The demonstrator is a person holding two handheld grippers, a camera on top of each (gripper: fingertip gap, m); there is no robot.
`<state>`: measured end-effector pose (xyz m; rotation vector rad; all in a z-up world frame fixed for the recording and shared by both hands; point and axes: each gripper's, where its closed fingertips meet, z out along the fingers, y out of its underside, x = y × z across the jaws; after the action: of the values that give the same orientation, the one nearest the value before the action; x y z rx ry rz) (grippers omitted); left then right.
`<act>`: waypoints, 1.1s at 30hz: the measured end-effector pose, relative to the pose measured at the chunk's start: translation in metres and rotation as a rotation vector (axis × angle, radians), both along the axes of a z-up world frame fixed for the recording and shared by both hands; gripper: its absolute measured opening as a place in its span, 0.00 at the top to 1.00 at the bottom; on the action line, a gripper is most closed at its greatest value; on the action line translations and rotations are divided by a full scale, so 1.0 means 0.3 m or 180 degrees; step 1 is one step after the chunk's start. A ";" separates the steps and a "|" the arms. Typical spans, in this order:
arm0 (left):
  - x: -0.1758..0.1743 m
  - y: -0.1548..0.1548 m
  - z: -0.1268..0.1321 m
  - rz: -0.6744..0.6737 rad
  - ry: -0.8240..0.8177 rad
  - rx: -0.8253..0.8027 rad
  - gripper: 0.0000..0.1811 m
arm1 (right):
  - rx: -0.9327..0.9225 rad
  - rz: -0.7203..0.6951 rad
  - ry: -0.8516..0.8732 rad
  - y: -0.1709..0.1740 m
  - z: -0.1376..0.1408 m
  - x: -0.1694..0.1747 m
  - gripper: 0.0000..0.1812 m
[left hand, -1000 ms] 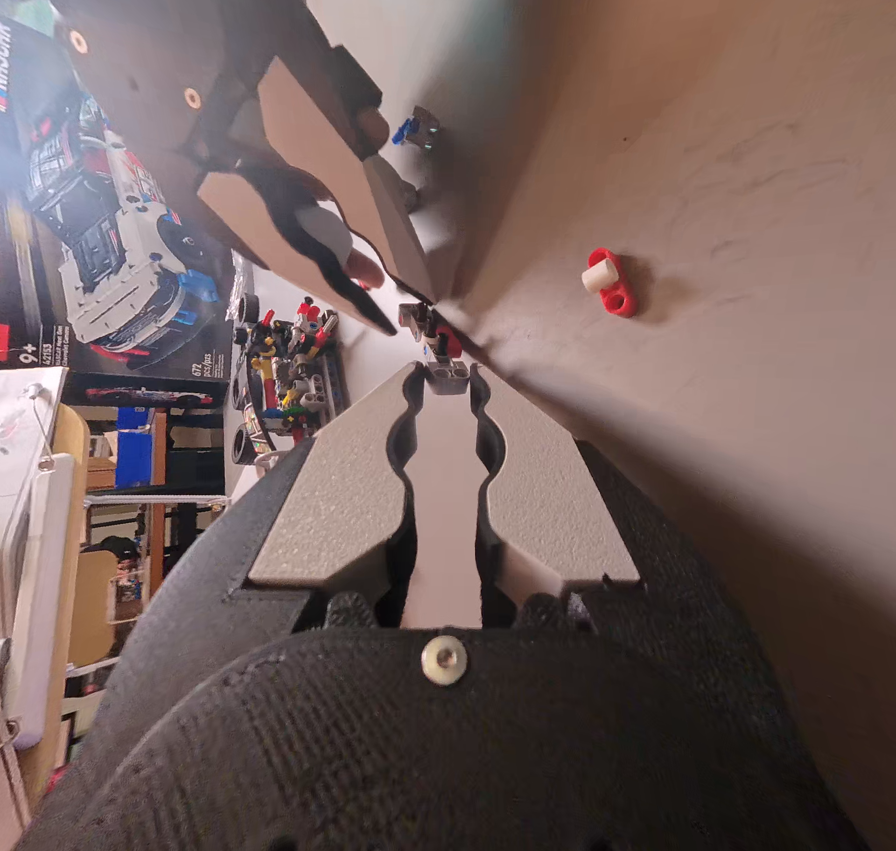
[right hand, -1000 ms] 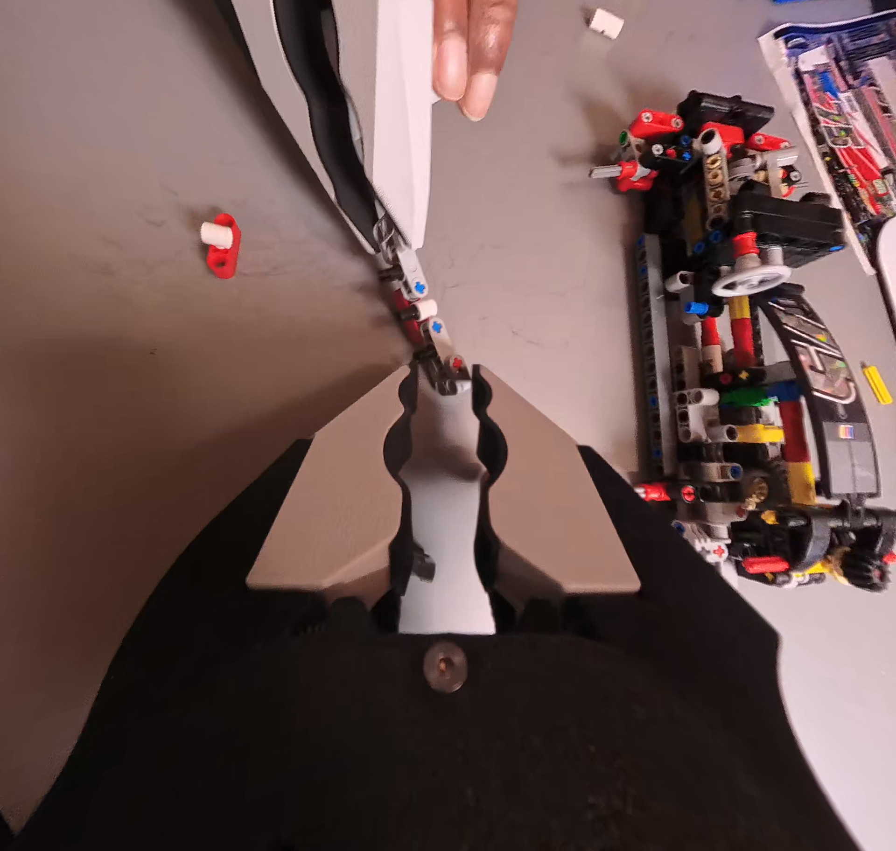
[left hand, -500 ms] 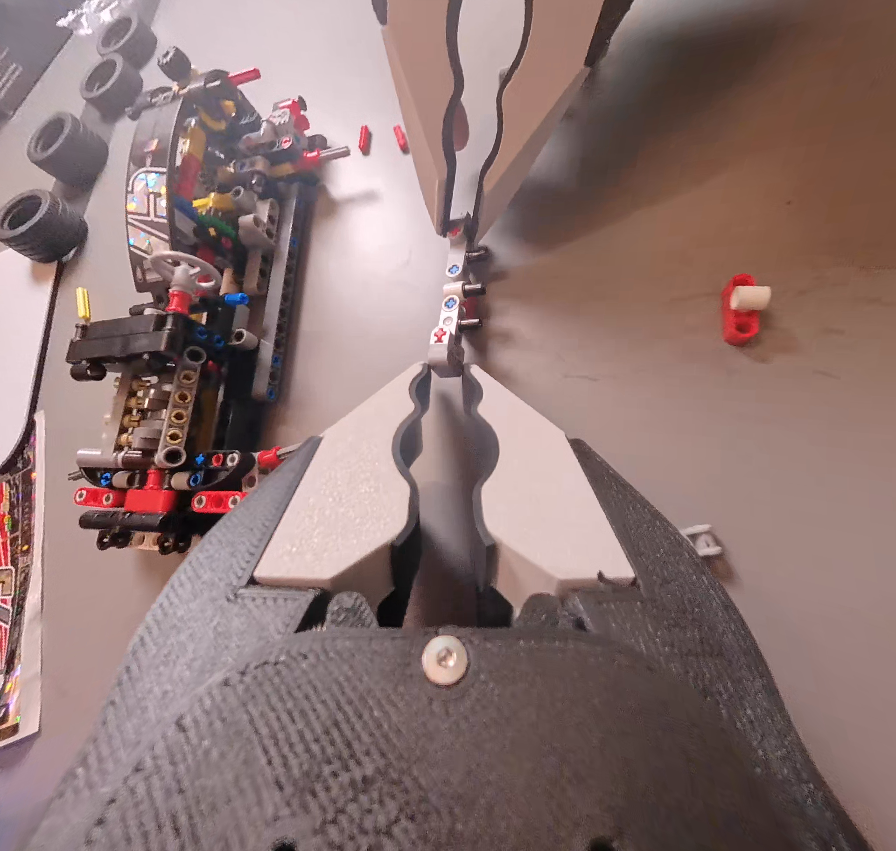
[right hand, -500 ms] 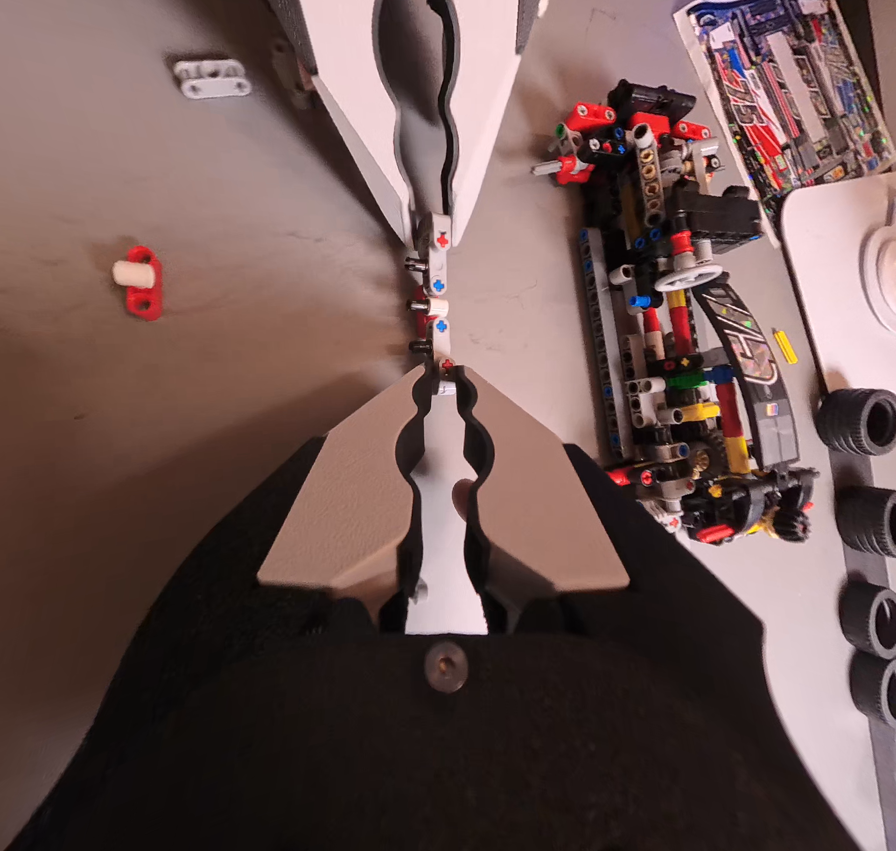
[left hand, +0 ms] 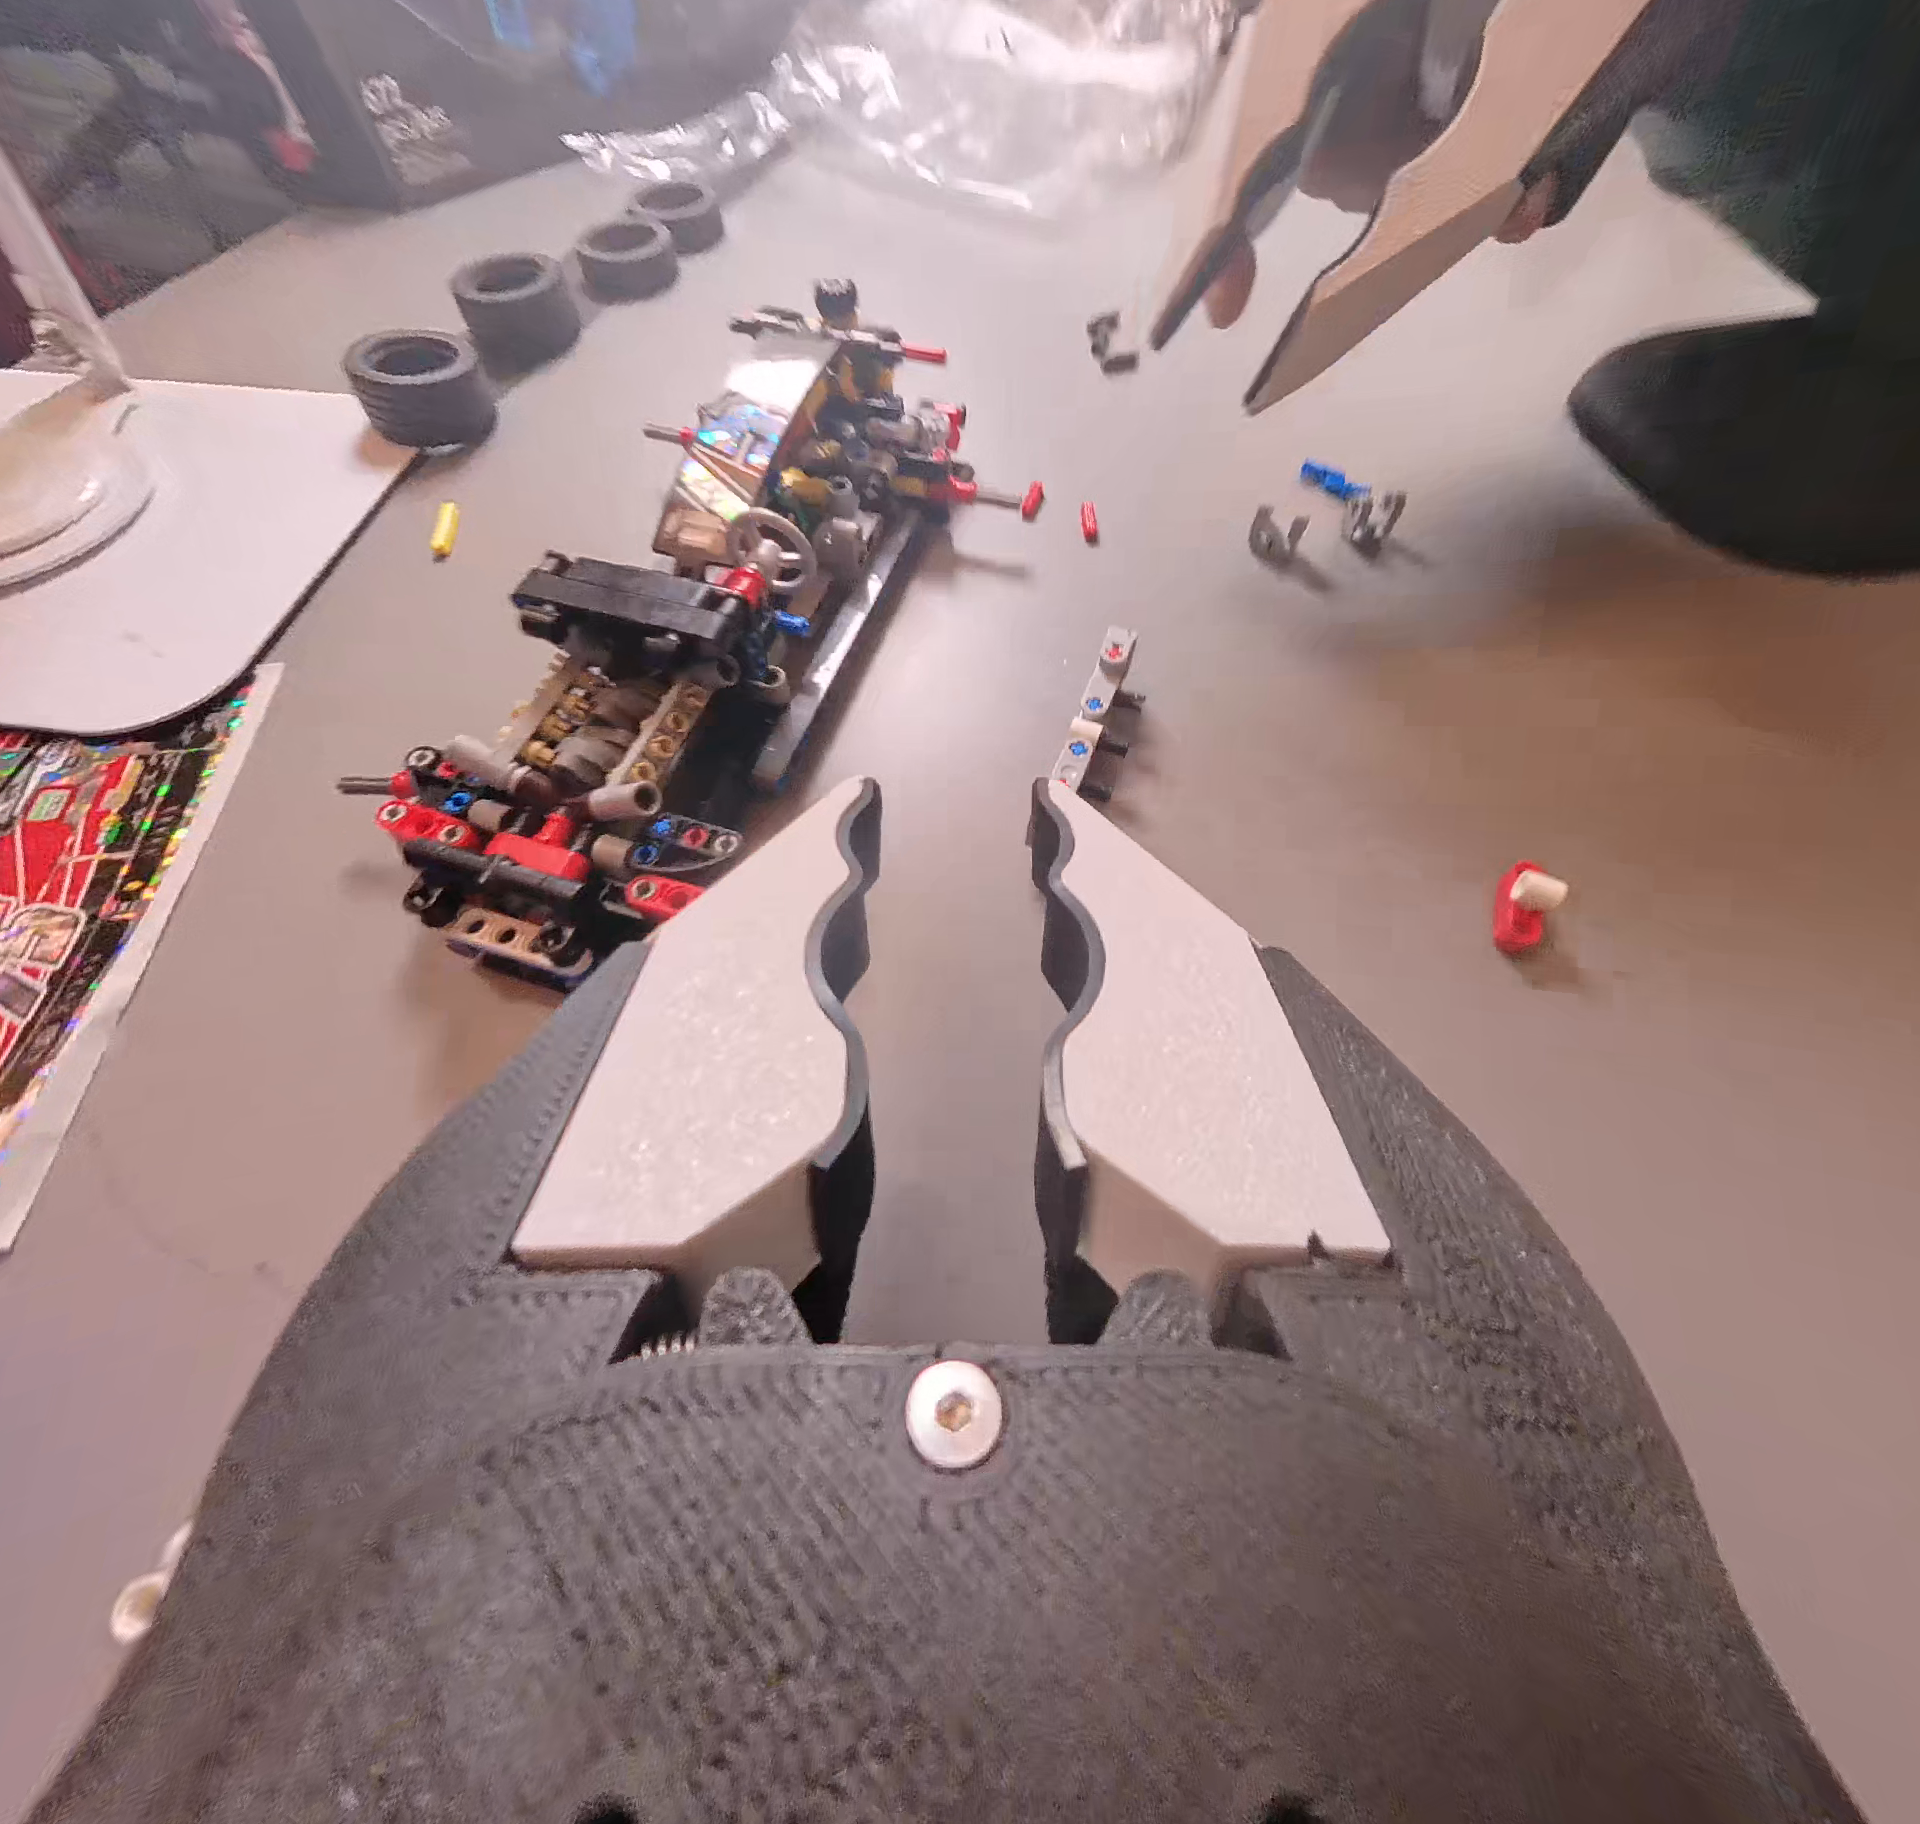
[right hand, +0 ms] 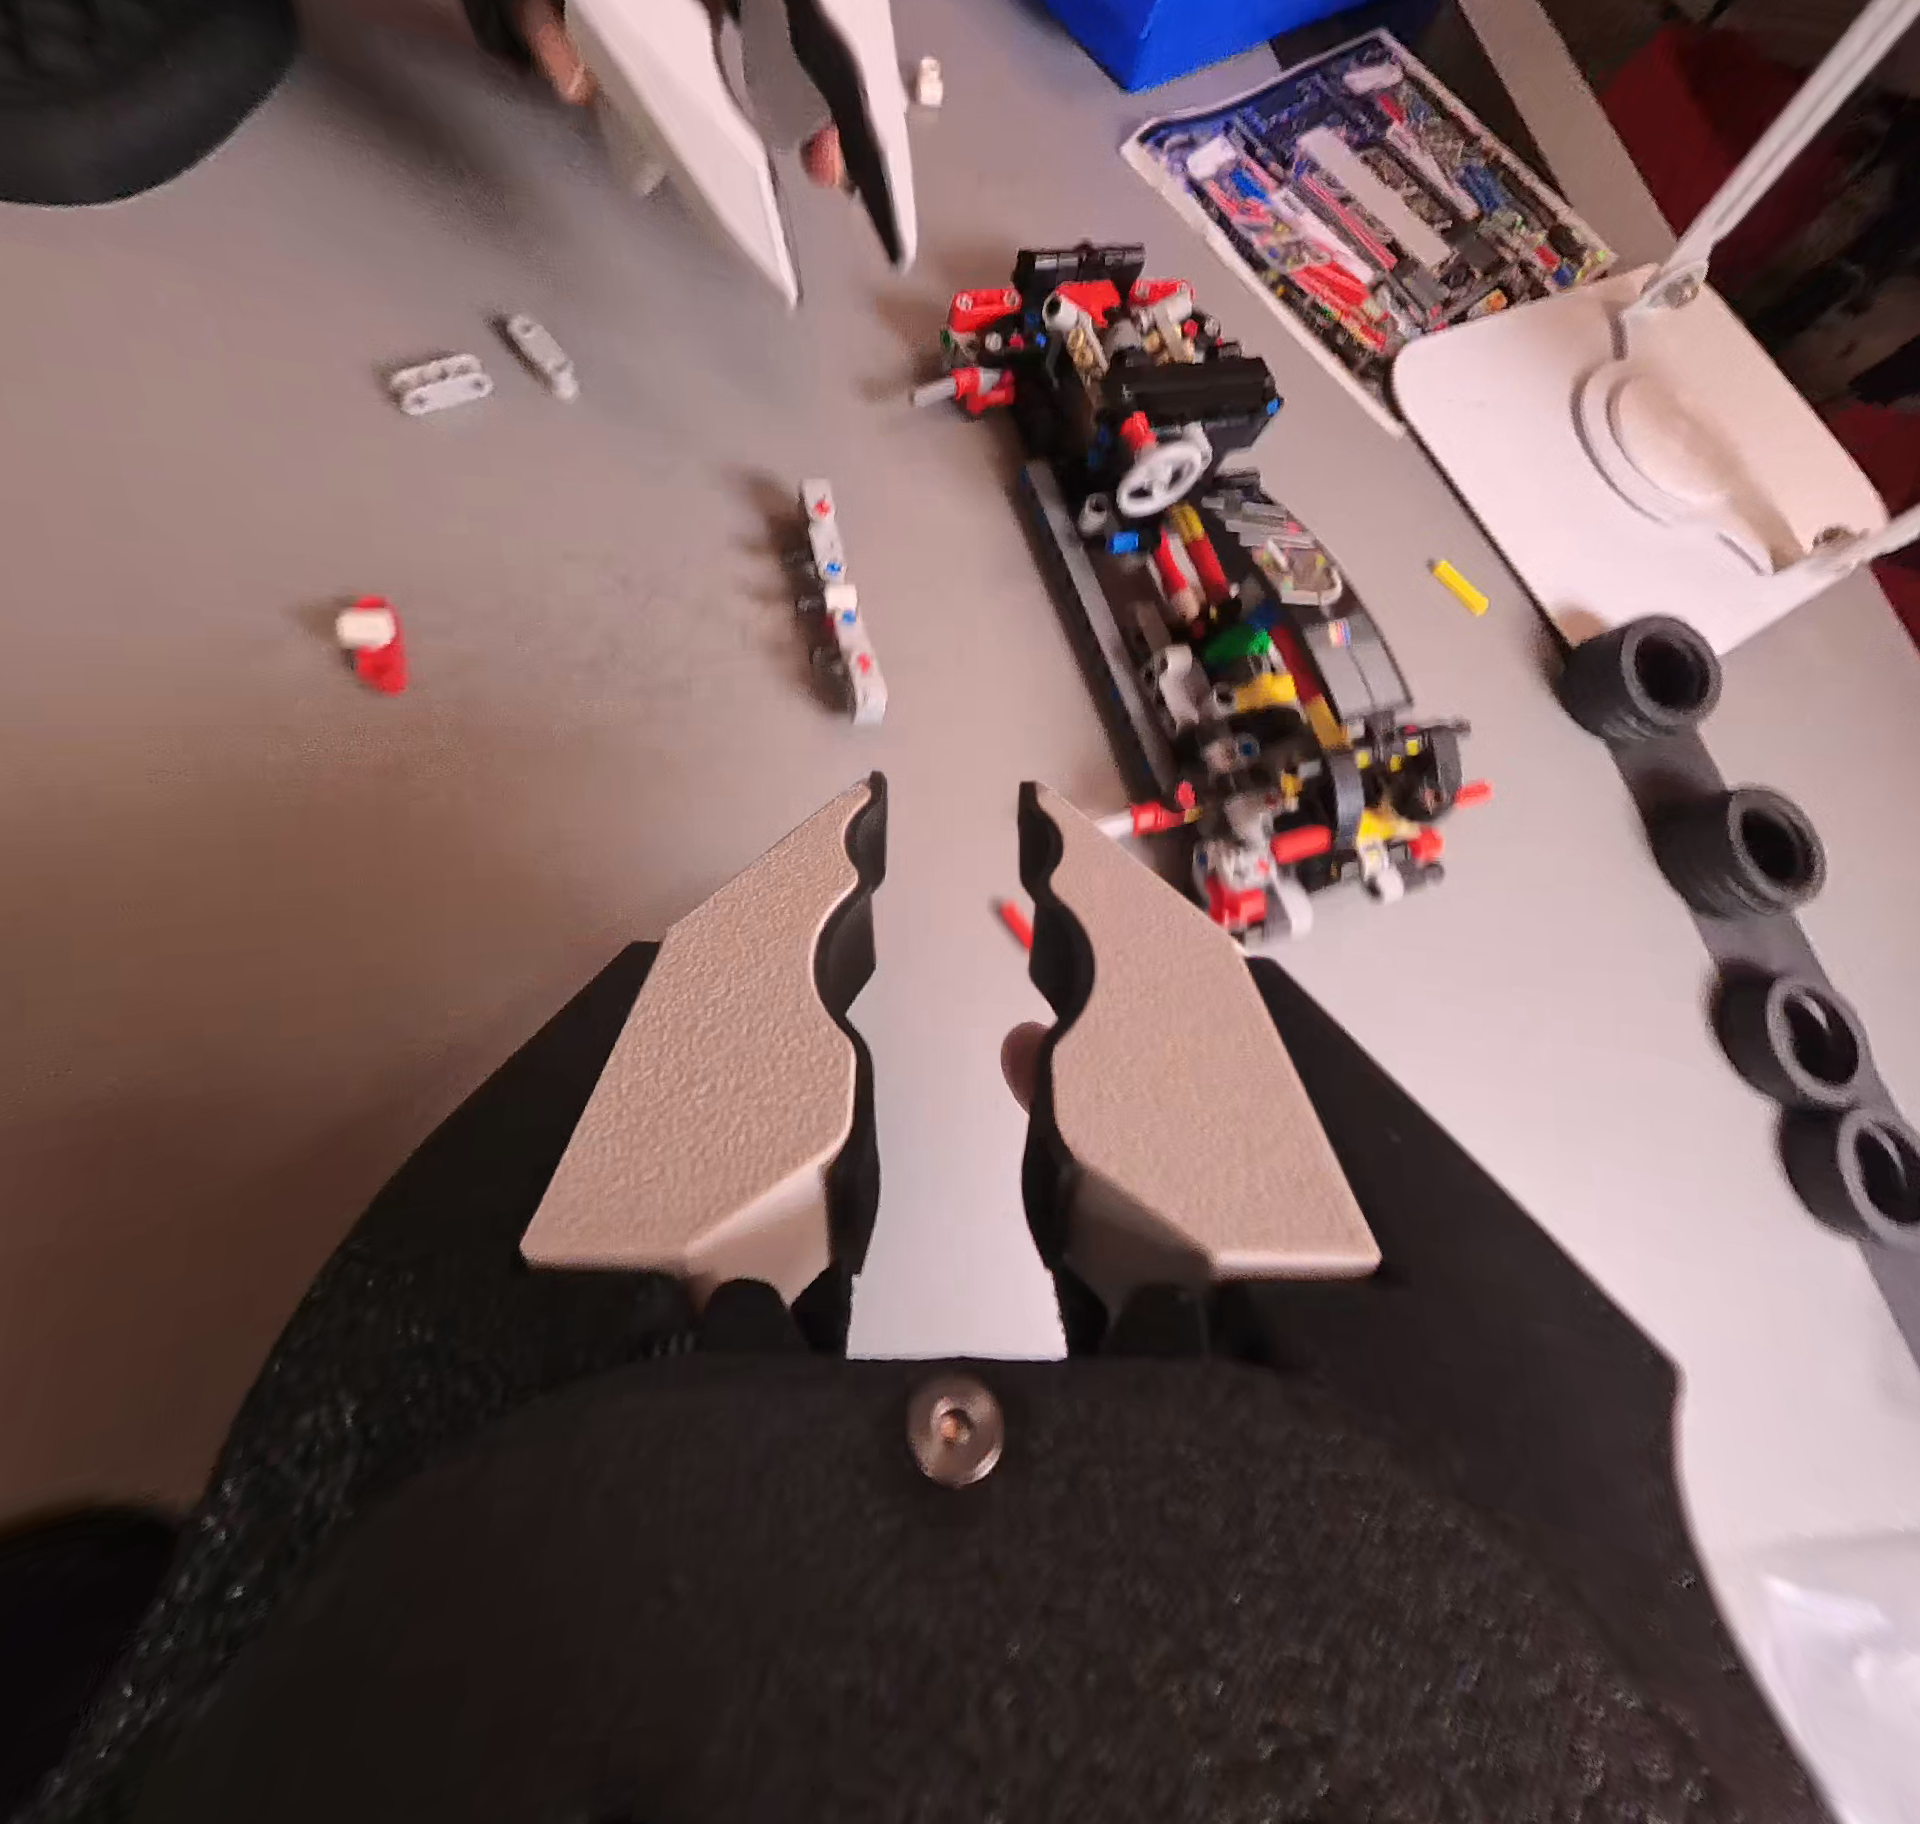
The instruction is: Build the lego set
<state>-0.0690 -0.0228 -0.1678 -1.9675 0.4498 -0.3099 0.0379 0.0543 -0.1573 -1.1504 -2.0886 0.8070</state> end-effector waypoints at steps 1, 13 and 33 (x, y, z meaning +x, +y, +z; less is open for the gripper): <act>-0.005 -0.010 0.017 0.0038 -0.0079 0.0049 0.85 | -0.0028 0.0022 -0.0052 0.015 0.006 0.047 0.88; 0.054 -0.043 0.049 -0.0061 0.0009 0.0154 0.84 | -0.0048 -0.0154 -0.0951 0.077 -0.227 0.290 0.88; 0.319 -0.079 0.017 -0.0805 -0.0496 -0.0112 0.87 | -0.0298 0.0406 0.0258 -0.145 0.027 0.170 0.92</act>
<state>0.0269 -0.0467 -0.1628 -1.9047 0.5956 -0.6307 0.0890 0.0110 -0.1493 -1.0226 -2.0924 1.0042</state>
